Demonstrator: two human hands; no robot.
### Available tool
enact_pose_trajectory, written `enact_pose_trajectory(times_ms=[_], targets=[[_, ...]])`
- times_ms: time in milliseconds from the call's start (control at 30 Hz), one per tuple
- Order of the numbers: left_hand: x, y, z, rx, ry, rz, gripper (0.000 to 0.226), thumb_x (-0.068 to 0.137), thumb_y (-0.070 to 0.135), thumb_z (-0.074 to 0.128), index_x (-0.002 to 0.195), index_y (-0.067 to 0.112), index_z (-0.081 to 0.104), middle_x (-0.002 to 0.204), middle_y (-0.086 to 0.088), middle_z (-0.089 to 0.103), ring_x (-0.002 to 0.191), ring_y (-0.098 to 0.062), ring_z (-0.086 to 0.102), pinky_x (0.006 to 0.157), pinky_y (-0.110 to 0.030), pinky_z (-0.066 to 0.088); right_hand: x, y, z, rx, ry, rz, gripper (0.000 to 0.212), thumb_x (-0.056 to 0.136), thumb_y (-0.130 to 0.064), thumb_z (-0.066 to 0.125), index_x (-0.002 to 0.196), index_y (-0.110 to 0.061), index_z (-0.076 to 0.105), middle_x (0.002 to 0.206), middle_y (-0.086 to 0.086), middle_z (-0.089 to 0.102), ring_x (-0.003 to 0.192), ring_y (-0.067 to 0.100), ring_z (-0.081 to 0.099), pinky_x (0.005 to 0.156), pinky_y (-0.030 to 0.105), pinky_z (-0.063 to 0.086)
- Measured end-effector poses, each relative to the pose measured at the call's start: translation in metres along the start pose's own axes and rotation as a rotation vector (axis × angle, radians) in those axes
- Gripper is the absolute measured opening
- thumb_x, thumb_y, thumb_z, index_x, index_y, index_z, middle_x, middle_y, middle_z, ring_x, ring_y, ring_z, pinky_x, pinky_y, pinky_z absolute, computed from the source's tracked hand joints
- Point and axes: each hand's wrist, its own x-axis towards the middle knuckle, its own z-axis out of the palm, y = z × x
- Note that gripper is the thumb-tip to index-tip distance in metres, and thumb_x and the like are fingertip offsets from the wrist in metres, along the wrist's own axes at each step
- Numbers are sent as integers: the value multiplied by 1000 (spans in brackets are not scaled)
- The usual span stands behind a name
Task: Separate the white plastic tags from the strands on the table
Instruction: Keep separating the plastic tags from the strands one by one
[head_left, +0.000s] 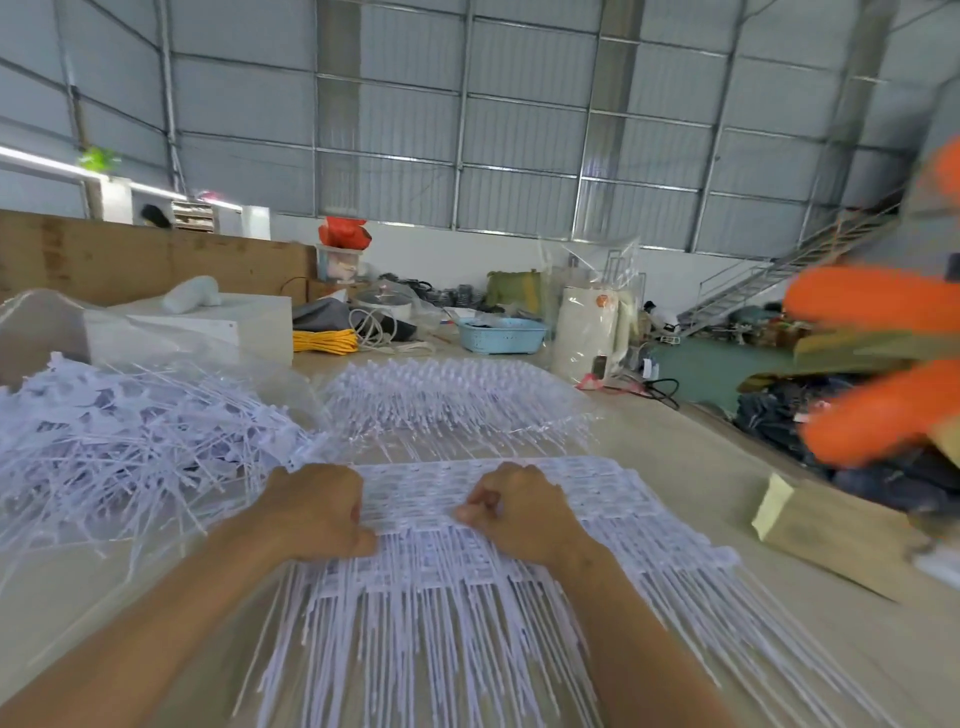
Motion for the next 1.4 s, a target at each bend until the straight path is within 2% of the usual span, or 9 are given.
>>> enact_pose_trajectory(times_ms=[133, 267, 467, 600, 767, 867, 1100, 1233, 1400], targets=[[0, -1, 4, 1, 85, 45, 30, 78, 51, 61, 74, 28, 41, 77, 12, 51, 71, -4, 46, 75, -29, 33, -2, 1, -3, -42, -80, 1, 56, 71, -70, 62, 108, -28, 61, 107, -3, 59, 109, 20, 50, 95, 46, 39], [1, -2, -1, -373, 435, 146, 31, 70, 35, 75, 70, 26, 46, 66, 7, 52, 61, -8, 48, 58, -28, 35, -3, -3, -9, 156, 3, 3, 32, 73, -53, 68, 76, -29, 48, 81, -8, 50, 81, 15, 52, 74, 32, 43], [6, 1, -1, -929, 609, 103, 34, 68, 24, 84, 84, 33, 55, 87, 10, 61, 79, -4, 59, 64, -23, 48, -6, -13, -33, -192, 625, -159, 21, 71, -33, 58, 85, -19, 54, 72, -5, 58, 69, 20, 51, 73, 33, 29], [10, 9, 7, -1424, 405, -89, 34, 72, -3, 77, 96, 13, 60, 82, -2, 60, 60, -13, 65, 49, -16, 52, -8, -7, -34, -413, 262, 33, 31, 78, -33, 50, 107, -25, 59, 102, -4, 63, 103, 21, 53, 95, 41, 33], [4, 27, 16, -1374, 318, -33, 32, 71, -3, 78, 99, 7, 66, 72, -7, 63, 69, -20, 60, 56, -20, 51, -3, -23, -12, 27, -47, -59, 22, 92, -35, 46, 98, -23, 64, 89, -5, 64, 88, 19, 57, 86, 35, 41], [2, 33, 16, -1518, 284, -47, 23, 75, -3, 75, 94, 8, 67, 65, 2, 68, 52, -7, 61, 47, -17, 46, 0, -29, -2, 197, 1, -159, 27, 95, -34, 51, 76, -15, 53, 61, -5, 44, 61, 17, 45, 58, 29, 33], [-6, 51, 21, -1746, 51, -48, 18, 95, 19, 56, 88, 5, 64, 64, -11, 66, 49, -16, 61, 46, -22, 50, 1, -25, -1, 363, 70, -197, 20, 88, -13, 62, 69, -18, 57, 65, -5, 52, 60, 9, 45, 59, 22, 35], [-5, 52, 20, -1594, 129, -6, 29, 97, 29, 51, 79, 7, 52, 48, 1, 50, 34, -10, 32, 35, -16, 25, -2, -28, -2, 536, 15, -169, 28, 95, -14, 52, 69, -7, 60, 62, -2, 58, 51, -1, 48, 55, 10, 36], [-5, 57, 19, -1208, 346, 37, 30, 98, 27, 50, 71, 14, 44, 45, 5, 41, 34, -7, 34, 38, -20, 30, -1, -32, 0, 452, 40, -210, 29, 92, -6, 53, 63, -5, 53, 53, -5, 43, 44, 1, 38, 52, 17, 31]])
